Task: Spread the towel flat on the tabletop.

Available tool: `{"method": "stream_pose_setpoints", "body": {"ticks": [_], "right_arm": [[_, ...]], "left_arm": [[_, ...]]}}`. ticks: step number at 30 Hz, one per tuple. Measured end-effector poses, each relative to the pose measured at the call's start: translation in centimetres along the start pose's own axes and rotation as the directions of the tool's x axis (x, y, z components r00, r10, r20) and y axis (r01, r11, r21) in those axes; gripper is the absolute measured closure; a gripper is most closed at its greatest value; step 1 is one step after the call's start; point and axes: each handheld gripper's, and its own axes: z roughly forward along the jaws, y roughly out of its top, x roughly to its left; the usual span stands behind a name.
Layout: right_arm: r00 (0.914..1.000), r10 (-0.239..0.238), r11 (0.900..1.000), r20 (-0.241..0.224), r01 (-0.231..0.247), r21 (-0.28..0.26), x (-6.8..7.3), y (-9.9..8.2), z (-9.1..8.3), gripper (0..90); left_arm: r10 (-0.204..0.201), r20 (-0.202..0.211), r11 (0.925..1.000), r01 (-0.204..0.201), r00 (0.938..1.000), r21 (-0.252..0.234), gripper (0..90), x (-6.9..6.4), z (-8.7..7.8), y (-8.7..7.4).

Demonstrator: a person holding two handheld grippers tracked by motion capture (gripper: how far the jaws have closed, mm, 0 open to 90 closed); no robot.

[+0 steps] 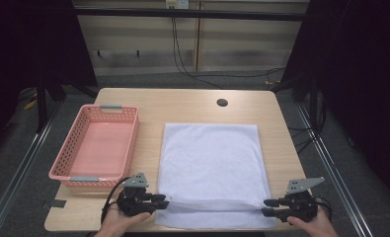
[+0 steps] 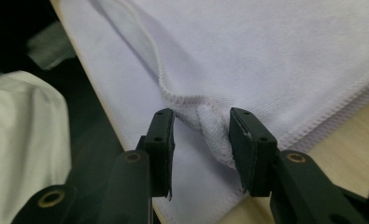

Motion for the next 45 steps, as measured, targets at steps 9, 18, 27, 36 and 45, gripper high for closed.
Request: {"method": "stream_pose_setpoints", "body": {"ticks": [9,18,27,36,45], "right_arm": [[0.9998,0.018,0.9975,0.009,-0.017,-0.069,1.6,-0.5,-1.8,54.6],[0.9975,-0.005,0.9999,0.07,0.006,-0.013,-0.1,1.5,1.0,59.1],[0.9983,0.034,0.9991,0.047,-0.035,0.022,0.3,0.4,0.7,58.8],[0.9931,0.067,0.9954,0.096,-0.06,-0.075,-1.3,2.9,1.5,58.2],[0.9827,0.094,0.9943,0.159,-0.085,-0.065,-5.0,5.8,4.3,56.3]], "left_arm": [[-0.018,-0.014,0.9955,0.016,0.9997,-0.094,61.9,0.2,-1.4,0.2],[0.036,-0.056,0.9987,-0.033,0.9978,0.039,64.1,1.1,3.2,1.9],[0.061,-0.007,0.9918,-0.06,0.9981,0.113,69.5,-0.8,0.4,-1.1],[-0.002,-0.051,1.0,0.002,0.9987,-0.004,65.0,1.6,0.8,1.9],[-0.062,-0.13,0.9981,0.062,0.9896,-0.006,68.0,5.7,4.7,5.2]]}}
